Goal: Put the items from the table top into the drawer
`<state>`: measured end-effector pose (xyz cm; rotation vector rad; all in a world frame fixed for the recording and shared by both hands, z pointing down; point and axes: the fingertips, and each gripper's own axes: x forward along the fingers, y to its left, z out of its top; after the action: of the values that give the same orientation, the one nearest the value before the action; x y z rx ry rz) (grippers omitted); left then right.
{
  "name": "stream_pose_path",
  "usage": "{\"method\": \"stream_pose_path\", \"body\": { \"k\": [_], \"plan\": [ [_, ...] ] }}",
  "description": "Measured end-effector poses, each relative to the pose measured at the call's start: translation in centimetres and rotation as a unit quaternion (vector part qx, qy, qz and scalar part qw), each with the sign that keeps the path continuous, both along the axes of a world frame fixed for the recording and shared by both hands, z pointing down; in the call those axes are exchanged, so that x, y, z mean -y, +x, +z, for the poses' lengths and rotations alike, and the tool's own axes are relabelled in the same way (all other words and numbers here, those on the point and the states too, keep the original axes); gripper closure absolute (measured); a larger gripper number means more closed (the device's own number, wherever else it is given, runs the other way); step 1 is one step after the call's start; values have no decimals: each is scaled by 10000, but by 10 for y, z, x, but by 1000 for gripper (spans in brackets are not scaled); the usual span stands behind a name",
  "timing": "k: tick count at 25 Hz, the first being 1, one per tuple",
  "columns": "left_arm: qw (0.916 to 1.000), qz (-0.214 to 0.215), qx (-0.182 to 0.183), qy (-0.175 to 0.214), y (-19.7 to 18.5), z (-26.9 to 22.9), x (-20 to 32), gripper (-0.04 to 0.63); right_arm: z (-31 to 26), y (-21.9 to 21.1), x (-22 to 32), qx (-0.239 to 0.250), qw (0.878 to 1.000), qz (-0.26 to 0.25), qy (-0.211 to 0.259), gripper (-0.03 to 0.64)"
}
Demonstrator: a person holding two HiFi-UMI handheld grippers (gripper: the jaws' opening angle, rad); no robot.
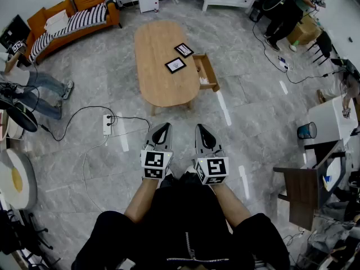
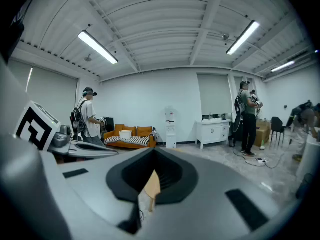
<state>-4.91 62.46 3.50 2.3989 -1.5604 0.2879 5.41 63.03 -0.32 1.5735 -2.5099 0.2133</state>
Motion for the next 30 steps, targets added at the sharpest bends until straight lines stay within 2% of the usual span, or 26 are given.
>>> {"method": "stream_pose_path", "body": {
  "k": [7, 19, 24, 30],
  "plan": [
    [9999, 168, 7, 1, -9, 3, 4, 581, 4, -15, 2, 350, 9993, -92, -120, 609],
    [9981, 552, -41, -268, 3, 24, 24, 581, 32, -9, 11, 325, 9974, 61, -635, 609],
    [9973, 627, -40, -368, 15, 34, 56, 580, 47, 0, 46, 388, 9959, 132, -808, 609],
    [9975, 511, 82, -474, 20, 40, 118, 581, 52, 2, 114, 551, 9944, -64, -904, 609]
  ]
}}
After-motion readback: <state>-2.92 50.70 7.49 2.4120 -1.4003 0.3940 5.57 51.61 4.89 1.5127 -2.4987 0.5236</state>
